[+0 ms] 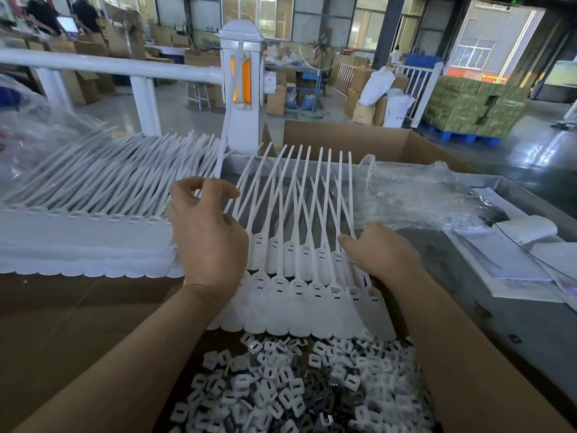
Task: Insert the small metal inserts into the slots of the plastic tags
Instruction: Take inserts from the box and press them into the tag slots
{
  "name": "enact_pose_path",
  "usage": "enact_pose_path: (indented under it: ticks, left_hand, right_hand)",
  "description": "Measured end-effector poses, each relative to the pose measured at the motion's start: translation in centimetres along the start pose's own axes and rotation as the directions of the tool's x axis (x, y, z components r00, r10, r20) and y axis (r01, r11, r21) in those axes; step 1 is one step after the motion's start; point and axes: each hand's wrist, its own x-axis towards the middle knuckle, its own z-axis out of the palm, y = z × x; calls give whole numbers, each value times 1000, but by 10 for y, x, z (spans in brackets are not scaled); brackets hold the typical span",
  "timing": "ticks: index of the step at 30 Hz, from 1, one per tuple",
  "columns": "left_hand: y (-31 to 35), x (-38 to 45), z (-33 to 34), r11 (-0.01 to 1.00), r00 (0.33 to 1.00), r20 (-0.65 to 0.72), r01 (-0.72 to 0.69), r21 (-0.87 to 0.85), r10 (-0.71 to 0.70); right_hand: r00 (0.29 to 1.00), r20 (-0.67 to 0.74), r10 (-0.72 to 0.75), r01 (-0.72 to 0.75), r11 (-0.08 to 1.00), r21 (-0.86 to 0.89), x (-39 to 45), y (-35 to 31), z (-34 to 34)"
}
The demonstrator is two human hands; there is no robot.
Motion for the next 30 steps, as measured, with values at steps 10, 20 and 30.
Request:
enact_pose_path:
  ticks: [10,20,30]
  left_hand:
    - [-3,1,0,1000,1000,-18,3,-31,-3]
    - [-6,3,-1,999,999,-26,45,-22,-45]
    - [-3,6,-6,994,988,-145,-71,-86,58]
  right_hand:
    - [998,63,17,-13,998,-53,-7,-2,-10]
    - [1000,-1,-30,30,999,42,-8,-8,-26]
    - [994,28,-102,87,943,322,0,6,-44]
